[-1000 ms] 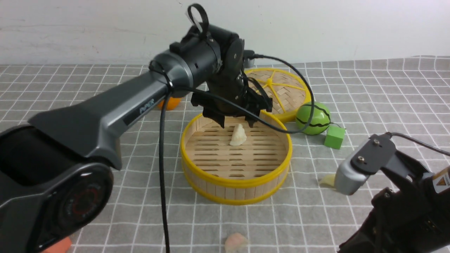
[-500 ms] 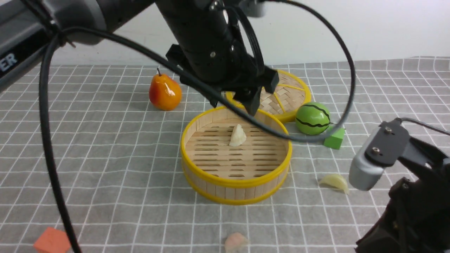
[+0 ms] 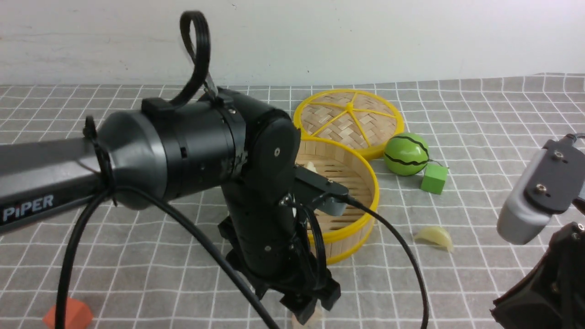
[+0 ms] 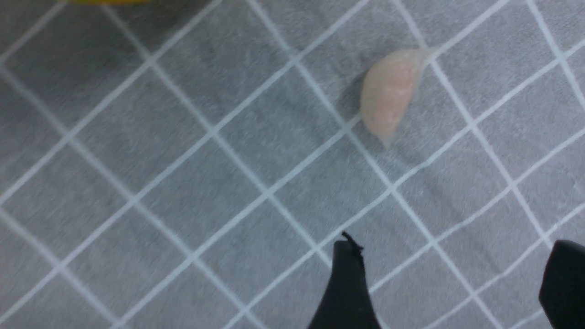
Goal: Put the dumplings into the steamer on the table with the grey tablecloth.
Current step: 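Reach for and grasp a dumpling on the table with the left gripper, then place the dumpling into the bamboo steamer basket with the left gripper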
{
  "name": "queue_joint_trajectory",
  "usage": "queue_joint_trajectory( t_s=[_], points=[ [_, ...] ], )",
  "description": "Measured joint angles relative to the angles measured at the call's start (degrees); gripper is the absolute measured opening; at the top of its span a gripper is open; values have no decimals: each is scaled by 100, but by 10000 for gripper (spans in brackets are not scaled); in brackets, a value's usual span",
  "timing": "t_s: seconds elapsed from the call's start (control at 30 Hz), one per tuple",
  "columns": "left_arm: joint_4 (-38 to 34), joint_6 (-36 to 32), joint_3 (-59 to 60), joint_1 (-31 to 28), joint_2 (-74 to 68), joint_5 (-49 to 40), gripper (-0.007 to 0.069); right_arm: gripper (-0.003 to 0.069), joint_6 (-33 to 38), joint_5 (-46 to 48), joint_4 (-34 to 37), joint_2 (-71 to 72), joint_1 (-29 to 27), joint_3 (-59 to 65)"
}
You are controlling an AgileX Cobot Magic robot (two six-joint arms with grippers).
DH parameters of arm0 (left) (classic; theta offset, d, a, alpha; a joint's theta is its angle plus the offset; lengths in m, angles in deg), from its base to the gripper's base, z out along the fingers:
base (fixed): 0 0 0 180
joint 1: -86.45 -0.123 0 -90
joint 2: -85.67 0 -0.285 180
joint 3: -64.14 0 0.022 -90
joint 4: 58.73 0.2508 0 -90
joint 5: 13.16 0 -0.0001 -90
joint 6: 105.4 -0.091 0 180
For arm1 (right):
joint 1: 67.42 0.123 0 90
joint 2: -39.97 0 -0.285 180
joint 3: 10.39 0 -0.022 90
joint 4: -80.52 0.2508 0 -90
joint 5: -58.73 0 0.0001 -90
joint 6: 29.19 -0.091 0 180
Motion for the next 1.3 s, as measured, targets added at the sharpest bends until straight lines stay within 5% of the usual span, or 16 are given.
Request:
queue_joint_trajectory(
  t_s=[0.2, 0.5, 0.73, 1.1, 1.3],
  points=[
    [-39, -270, 248, 0, -251, 1057, 519, 64, -17, -162, 0, 0, 0, 0],
    [-56, -377, 261, 0, -990, 1305, 458, 73, -17, -168, -26, 0, 0, 0],
    [-104, -377, 261, 0, -1045, 1338, 145, 80, -17, -168, -136, 0, 0, 0],
    [-164, -30, -800, -71, -783, 154, 153, 91, -17, -168, -153, 0, 0, 0],
    [-108, 416, -2222, -681, -627, -61, 153, 94, -17, -168, -153, -4, 0, 0]
  ],
)
